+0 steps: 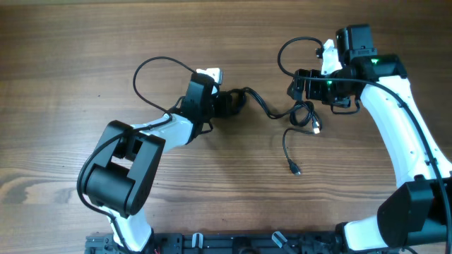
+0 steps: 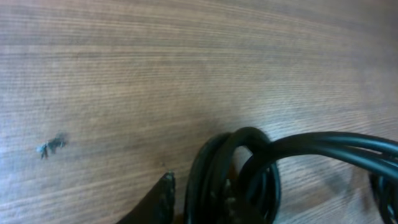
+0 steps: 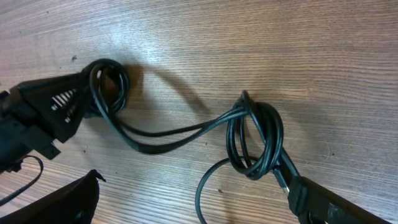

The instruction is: Untangle cables

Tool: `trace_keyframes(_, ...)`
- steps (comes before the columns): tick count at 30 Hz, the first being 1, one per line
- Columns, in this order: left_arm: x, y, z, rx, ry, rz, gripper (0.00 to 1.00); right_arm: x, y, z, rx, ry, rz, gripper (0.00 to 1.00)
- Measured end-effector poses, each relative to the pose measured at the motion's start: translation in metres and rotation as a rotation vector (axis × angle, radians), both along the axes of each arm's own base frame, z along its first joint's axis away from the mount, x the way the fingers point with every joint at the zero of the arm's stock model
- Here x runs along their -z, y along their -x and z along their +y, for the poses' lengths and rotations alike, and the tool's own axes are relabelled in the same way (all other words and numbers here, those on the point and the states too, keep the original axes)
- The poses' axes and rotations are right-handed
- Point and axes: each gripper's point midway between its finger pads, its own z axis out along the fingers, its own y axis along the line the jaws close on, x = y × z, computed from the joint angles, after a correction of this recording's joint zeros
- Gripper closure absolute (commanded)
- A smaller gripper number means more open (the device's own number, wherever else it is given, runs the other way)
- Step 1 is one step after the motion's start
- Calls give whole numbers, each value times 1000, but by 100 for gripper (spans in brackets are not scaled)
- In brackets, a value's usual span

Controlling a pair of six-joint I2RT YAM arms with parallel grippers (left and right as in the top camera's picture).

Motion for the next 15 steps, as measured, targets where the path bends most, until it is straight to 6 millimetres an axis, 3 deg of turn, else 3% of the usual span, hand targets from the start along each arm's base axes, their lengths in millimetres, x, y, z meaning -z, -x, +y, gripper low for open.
trace_keyframes(1, -3, -3, -1, -5, 11, -13, 96, 0, 0, 0, 0, 0, 2, 0)
trace_keyframes(4, -8, -7, -3, -18, 33, -27, 96, -1, 2, 5, -13, -30, 5, 5)
trace_keyframes(7, -6, -5, -1, -67, 74, 21, 96, -7, 4, 23, -53, -120, 7, 6)
trace_keyframes(10, -6, -4, 6, -136, 215, 143, 96, -27, 11, 59, -153, -249, -32, 6)
trace_keyframes(13, -18, -6, 22, -207, 434, 294, 96, -59, 29, 92, -249, -341, -84, 7)
trace_keyframes(15, -29, -6, 27, -237, 550, 375, 96, -63, 36, 109, -277, -363, -79, 8)
